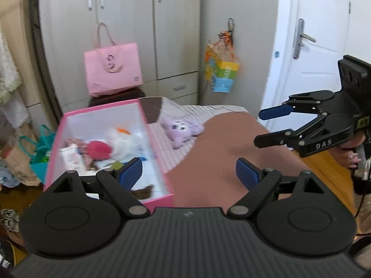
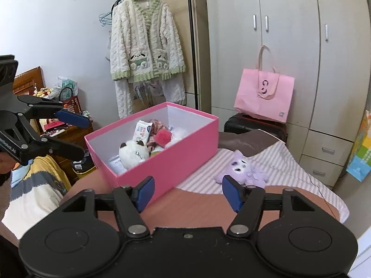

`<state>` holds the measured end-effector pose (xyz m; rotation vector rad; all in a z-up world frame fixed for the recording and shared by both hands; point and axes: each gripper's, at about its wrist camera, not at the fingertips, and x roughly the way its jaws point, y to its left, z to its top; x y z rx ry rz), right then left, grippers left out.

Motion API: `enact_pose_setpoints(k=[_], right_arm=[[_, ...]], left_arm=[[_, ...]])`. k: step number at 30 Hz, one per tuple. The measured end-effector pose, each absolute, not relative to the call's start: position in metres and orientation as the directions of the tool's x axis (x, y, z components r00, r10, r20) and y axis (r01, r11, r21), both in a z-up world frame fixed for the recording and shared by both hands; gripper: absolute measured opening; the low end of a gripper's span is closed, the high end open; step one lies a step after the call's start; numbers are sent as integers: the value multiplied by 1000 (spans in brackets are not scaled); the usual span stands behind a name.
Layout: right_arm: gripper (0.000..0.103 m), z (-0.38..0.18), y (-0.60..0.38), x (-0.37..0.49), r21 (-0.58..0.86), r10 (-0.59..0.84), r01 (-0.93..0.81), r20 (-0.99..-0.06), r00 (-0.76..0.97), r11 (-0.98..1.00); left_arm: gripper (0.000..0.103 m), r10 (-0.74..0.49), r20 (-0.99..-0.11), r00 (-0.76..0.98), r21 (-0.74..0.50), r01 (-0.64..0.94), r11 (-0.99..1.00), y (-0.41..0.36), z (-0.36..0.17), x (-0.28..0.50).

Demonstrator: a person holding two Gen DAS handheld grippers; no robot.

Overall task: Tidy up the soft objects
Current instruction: 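Reach both grippers to the purple plush toy on the bed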

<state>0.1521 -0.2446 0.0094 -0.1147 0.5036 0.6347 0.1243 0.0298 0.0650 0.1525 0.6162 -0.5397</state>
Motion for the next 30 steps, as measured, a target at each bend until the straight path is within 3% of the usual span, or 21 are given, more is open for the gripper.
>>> enact_pose_setpoints(k=[9,15,17,23,30], right_arm=[[80,0,-272,155,58,542,-588,-468,698,807],[82,-4,-275,172,12,536,-599,-461,707,800],[87,-8,-274,184,-9,532,-603,-459,711,798],[88,-35,-268,237,-110,435,-556,-506,745,824],[87,-67,-281,298,43,529,-585,-484,697,810]], left_arm=[[92,-510,-531,677,-79,560,825,-26,55,144],[94,-482,-487,728,-101,501,859,-47,38,173],[94,-465,-493,735,-115,475,873,-53,32,186],[94,-395,-541,742,-93,415,905,-80,10,226],[90,-300,-576,760,-134,275,952,-95,-16,280]])
